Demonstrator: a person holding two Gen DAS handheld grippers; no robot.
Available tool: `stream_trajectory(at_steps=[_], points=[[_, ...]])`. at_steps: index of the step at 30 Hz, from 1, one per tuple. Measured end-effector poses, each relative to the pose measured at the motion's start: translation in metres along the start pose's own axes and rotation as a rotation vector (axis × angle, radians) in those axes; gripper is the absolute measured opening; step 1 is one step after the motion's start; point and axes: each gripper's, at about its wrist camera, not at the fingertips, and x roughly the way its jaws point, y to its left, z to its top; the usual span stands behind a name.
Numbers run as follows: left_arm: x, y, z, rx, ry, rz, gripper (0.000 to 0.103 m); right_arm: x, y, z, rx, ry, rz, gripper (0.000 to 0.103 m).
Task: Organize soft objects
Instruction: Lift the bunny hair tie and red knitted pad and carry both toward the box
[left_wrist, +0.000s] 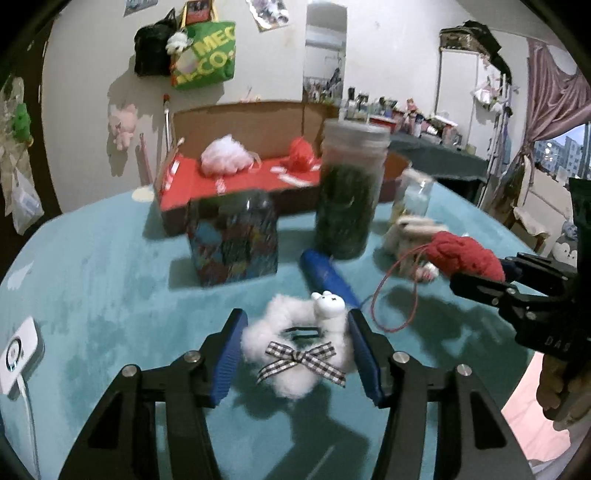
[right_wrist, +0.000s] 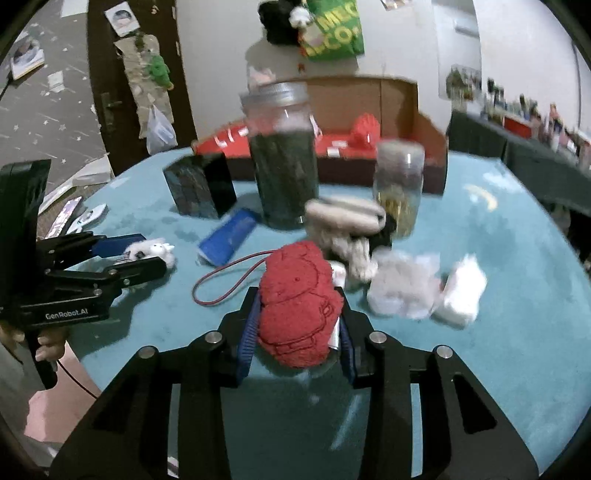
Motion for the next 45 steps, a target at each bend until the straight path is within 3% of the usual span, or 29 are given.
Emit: stream_trajectory(at_steps=[6,14,21,29,37,45], points=[[0.004,-0.01,0.014,0.014,-0.026,-0.034,0.058,-0.01,0.001,0.016,-0.015,-0.052,-0.003,0.035],[0.01,-0.004,0.023,-0.01,-0.007,-0.034,0.058,-0.013,-0.016,0.022,0.034,-0.053,0.018,0.035],[0.009,0.028,0.021,-0.068,0.031,0.033,0.058,-0.023,-0.045,0.026,0.106,-0.031,0.032,0.035],[0.011,0.073,0.02,-0.107,0.055,0.101,0.058,-0.029,-0.09,0.027,0.186,0.006,-0.013,0.035],[0.028,0.106,0.03,-0.043,0.06,0.118,0.058,-0.015,-0.124,0.04,0.168,0.049,-0.052,0.035],[0.046,0.117,0.05,0.026,0.066,0.114,0.058,0.011,-0.142,0.056,0.057,0.091,-0.141,0.035]])
